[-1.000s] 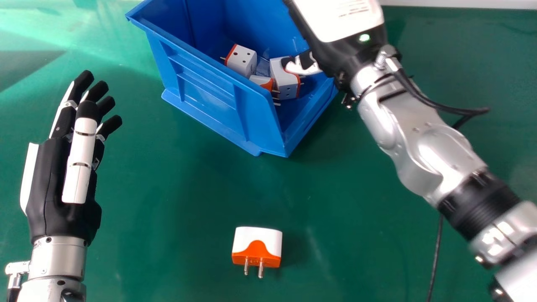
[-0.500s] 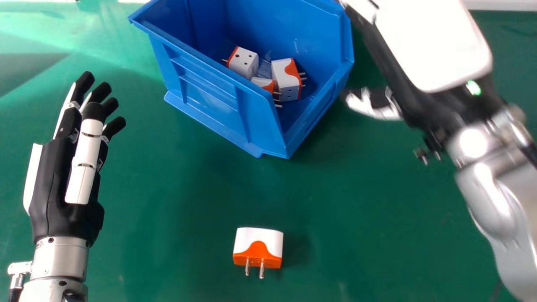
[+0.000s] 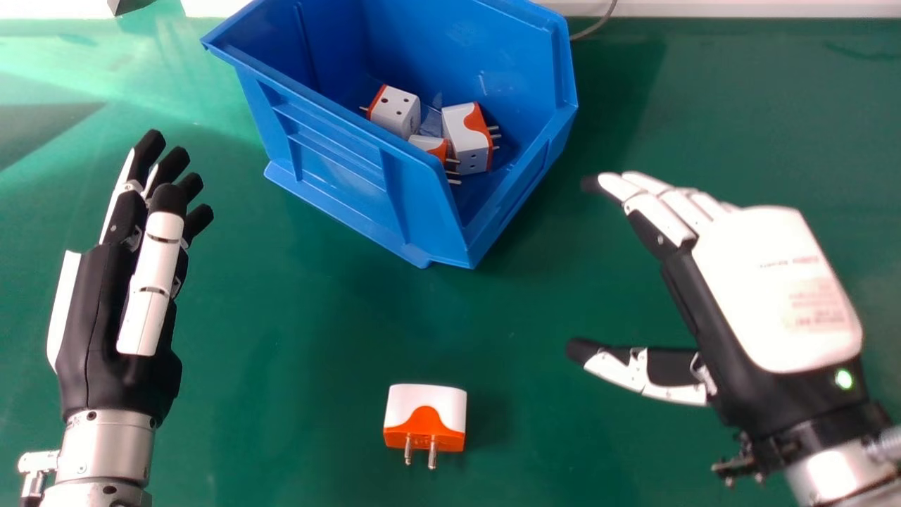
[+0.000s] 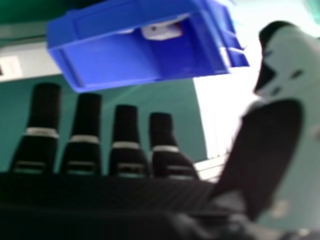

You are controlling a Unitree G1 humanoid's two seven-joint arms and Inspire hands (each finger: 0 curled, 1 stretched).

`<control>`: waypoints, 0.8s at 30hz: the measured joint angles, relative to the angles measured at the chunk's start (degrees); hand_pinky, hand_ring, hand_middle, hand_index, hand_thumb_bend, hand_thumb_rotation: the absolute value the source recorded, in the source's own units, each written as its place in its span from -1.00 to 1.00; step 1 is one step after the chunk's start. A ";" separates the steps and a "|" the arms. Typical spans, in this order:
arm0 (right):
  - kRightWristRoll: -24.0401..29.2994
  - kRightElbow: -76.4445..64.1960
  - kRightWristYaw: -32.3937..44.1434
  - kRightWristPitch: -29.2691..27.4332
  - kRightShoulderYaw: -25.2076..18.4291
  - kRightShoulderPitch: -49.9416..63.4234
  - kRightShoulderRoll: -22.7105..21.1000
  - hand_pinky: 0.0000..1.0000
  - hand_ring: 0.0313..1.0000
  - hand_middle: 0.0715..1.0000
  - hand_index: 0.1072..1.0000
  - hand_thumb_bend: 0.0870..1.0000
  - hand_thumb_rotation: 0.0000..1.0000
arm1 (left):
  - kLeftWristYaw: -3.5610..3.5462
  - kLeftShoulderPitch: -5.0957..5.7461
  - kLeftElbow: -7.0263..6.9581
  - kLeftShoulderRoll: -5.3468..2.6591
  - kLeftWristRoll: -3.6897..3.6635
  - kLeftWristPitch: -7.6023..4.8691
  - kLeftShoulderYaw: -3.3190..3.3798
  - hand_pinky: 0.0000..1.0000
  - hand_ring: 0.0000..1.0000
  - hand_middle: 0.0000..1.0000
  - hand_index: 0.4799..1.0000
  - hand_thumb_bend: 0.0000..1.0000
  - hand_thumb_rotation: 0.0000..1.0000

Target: Pick all objects and put in blue box

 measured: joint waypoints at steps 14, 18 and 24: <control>-0.44 4.27 -3.19 -7.35 3.67 3.09 4.91 0.12 0.36 0.43 0.43 0.14 -0.26 | 0.34 0.40 1.32 -1.05 0.67 -2.02 -1.00 0.92 0.91 0.91 0.80 -0.20 0.61; 0.15 7.07 -3.41 -9.03 5.62 2.92 5.88 0.11 0.35 0.41 0.42 0.15 -0.25 | 0.47 0.77 1.88 -1.26 0.66 -2.13 -1.01 0.90 0.89 0.90 0.78 -0.18 0.58; 1.75 11.12 -3.49 -11.13 7.92 1.88 6.90 0.08 0.32 0.40 0.40 0.24 -0.18 | 0.44 1.12 2.22 -1.44 0.69 -2.97 -1.00 0.86 0.87 0.87 0.73 -0.13 0.53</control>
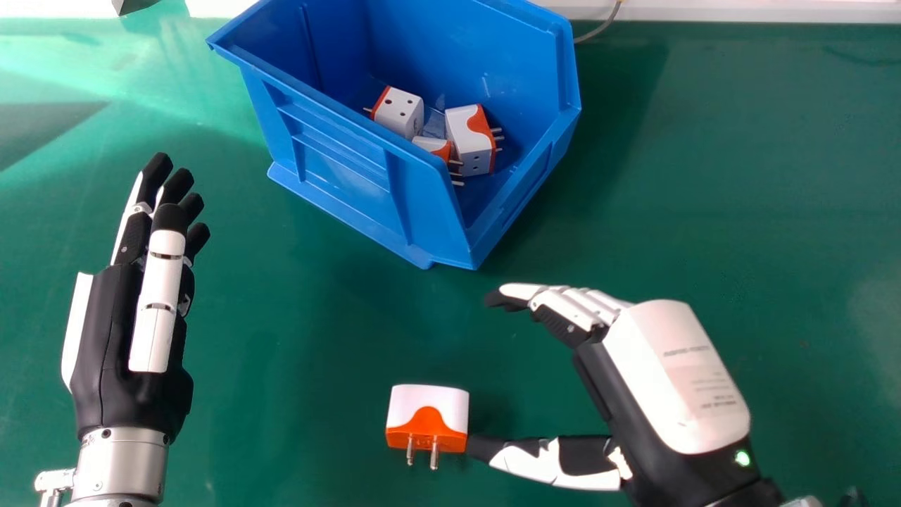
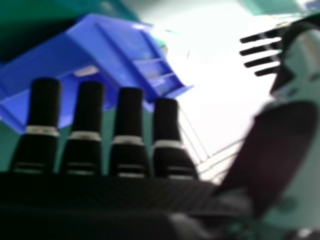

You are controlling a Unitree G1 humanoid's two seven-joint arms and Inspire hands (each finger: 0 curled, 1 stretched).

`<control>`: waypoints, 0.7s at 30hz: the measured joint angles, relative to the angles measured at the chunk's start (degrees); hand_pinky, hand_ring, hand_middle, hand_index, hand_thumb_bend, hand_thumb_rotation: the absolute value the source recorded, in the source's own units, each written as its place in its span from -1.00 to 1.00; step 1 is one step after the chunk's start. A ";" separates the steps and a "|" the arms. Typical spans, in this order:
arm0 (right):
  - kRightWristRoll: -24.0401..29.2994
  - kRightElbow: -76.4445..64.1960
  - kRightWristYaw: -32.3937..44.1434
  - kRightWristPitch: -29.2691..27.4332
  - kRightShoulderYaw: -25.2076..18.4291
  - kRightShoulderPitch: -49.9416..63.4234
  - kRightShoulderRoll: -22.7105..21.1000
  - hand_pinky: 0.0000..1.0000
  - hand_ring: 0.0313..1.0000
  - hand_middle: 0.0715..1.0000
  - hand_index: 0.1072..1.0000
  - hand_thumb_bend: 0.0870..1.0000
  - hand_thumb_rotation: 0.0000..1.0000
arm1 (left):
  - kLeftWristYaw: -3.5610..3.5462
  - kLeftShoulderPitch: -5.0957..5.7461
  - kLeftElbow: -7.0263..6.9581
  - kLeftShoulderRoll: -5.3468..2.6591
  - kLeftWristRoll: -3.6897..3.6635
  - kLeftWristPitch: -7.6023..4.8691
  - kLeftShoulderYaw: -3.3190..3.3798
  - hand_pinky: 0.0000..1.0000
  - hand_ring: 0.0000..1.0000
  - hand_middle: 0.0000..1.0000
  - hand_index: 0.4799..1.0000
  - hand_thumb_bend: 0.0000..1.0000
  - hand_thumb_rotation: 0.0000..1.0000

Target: Pick all objects and put in blue box

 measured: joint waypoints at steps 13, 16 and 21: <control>0.40 4.14 3.45 -1.03 4.45 -3.92 0.78 0.07 0.32 0.40 0.37 0.38 -0.19 | -0.22 0.06 0.29 0.00 -0.42 -0.33 0.06 0.85 0.85 0.86 0.70 -0.11 0.47; 0.36 4.64 4.60 -0.48 5.15 -4.28 0.98 0.09 0.33 0.41 0.38 0.38 -0.23 | -0.23 0.06 0.29 0.01 -0.48 -0.34 0.08 0.85 0.85 0.86 0.70 -0.11 0.47; 0.08 6.19 5.68 0.33 6.03 -6.08 1.00 0.11 0.35 0.42 0.40 0.36 -0.23 | -0.31 0.04 0.32 0.04 -0.50 -0.34 0.08 0.87 0.86 0.87 0.72 -0.11 0.47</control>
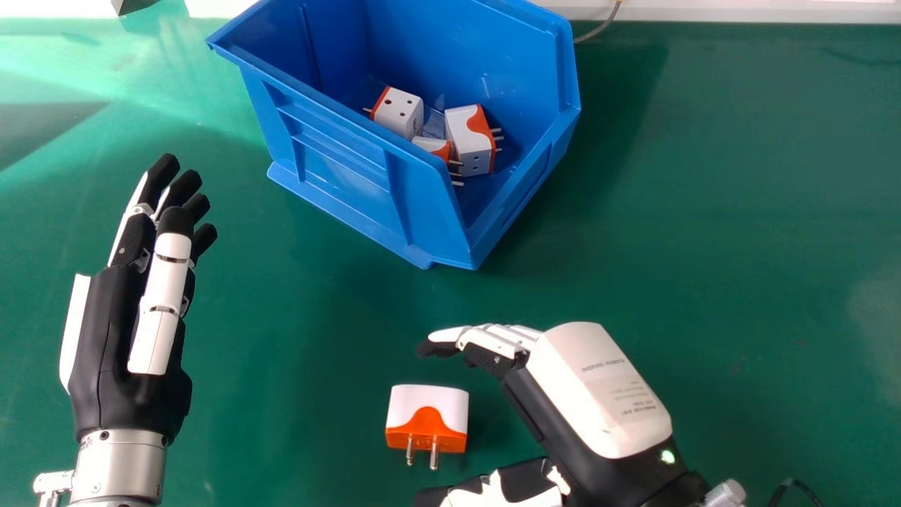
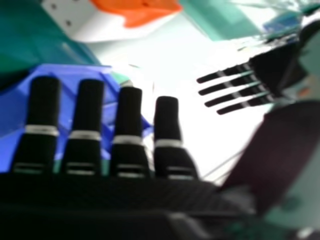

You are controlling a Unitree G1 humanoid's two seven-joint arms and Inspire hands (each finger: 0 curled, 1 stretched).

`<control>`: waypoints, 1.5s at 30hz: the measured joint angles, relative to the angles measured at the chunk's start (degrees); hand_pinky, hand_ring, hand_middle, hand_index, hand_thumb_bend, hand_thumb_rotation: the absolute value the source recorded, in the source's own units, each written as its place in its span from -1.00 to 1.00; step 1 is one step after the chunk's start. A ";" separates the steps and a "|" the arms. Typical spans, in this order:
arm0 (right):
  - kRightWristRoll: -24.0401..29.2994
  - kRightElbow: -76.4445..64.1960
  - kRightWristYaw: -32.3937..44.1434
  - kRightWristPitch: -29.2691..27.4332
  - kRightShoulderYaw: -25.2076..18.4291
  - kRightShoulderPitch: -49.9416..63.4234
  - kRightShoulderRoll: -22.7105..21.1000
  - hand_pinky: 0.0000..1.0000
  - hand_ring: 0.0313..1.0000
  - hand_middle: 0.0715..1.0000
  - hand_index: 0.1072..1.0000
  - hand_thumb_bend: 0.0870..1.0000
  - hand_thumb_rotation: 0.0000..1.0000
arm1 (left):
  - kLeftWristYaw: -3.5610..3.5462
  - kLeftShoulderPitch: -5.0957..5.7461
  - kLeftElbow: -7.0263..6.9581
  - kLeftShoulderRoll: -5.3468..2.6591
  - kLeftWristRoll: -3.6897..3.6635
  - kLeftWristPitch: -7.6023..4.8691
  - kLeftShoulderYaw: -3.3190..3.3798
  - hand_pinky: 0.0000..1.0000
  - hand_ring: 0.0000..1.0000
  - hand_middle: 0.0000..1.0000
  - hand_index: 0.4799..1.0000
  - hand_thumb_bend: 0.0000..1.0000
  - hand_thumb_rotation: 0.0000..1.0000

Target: Pick all objects and put in blue box

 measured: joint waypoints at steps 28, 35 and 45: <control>-4.25 10.76 -4.45 3.68 3.48 -6.31 0.70 0.17 0.39 0.45 0.44 0.32 -0.21 | -0.32 -0.37 0.01 1.50 -0.01 0.03 0.02 0.86 0.88 0.88 0.75 -0.10 0.58; -4.82 14.44 -6.58 4.33 4.54 -7.68 0.96 0.18 0.39 0.45 0.44 0.31 -0.19 | -0.14 -0.55 0.00 1.48 -0.20 0.05 0.05 0.80 0.85 0.86 0.68 -0.09 0.54; -7.05 18.72 -8.51 7.10 6.91 -10.57 1.52 0.20 0.40 0.45 0.44 0.30 -0.25 | -0.13 -0.98 0.01 1.46 -0.58 0.12 0.08 0.74 0.81 0.82 0.59 -0.04 0.47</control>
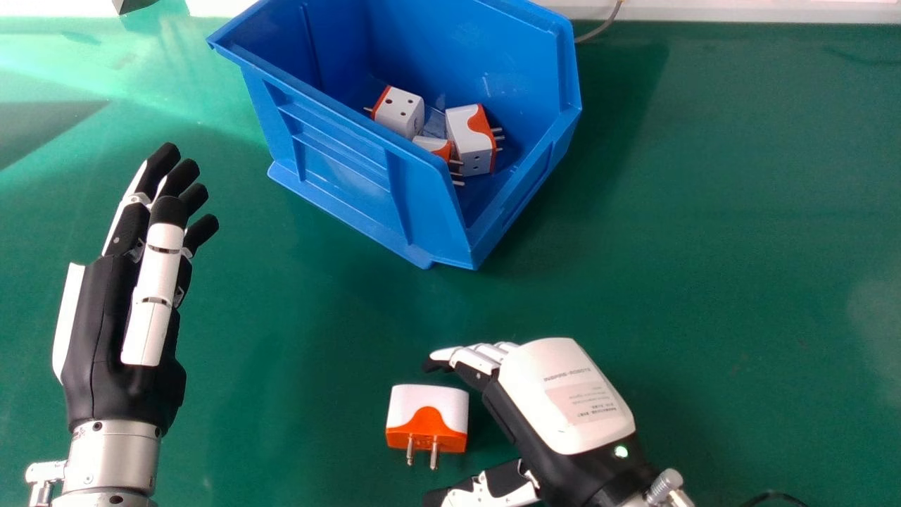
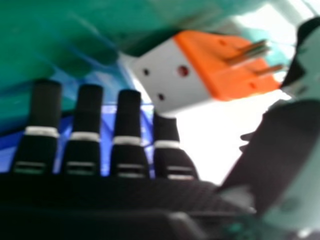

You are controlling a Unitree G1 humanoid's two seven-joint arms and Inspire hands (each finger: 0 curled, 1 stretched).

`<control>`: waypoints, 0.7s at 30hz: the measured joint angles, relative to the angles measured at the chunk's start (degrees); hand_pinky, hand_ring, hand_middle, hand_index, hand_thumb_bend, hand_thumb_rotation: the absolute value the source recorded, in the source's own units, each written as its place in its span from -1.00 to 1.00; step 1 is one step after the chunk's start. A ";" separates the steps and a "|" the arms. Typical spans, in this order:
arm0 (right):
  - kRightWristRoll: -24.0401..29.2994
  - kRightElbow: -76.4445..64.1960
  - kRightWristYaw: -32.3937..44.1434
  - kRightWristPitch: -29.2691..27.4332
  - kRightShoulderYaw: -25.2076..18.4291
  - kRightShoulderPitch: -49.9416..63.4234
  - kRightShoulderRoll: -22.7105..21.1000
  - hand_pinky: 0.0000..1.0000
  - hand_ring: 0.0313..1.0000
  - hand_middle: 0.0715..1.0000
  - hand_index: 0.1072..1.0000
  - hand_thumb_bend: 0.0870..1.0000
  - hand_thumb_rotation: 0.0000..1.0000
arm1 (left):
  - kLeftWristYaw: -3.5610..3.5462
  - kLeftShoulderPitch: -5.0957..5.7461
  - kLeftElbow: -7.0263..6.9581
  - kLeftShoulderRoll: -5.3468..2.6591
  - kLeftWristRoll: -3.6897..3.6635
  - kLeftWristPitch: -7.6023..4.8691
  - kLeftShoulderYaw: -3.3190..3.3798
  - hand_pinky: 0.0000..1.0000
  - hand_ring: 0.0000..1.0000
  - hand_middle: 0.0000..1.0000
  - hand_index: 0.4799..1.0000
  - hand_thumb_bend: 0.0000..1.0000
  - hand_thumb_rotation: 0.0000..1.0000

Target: Pick all objects and put in blue box

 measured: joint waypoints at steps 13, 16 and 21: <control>-3.87 8.27 -5.73 4.17 3.59 -6.57 2.64 0.17 0.36 0.39 0.39 0.37 -0.33 | -0.25 -0.61 0.30 0.12 -0.29 0.03 0.43 0.75 0.81 0.82 0.58 0.03 0.43; -3.56 8.89 -5.62 4.81 4.08 -7.31 3.30 0.18 0.36 0.39 0.39 0.35 -0.32 | -0.40 -0.65 0.33 0.33 -0.48 0.03 0.58 0.75 0.82 0.84 0.61 0.03 0.44; -3.23 10.66 -6.36 4.91 4.64 -8.53 3.62 0.16 0.35 0.38 0.38 0.35 -0.36 | -0.70 -0.68 0.32 0.42 -0.55 0.50 0.60 0.75 0.83 0.86 0.65 0.02 0.46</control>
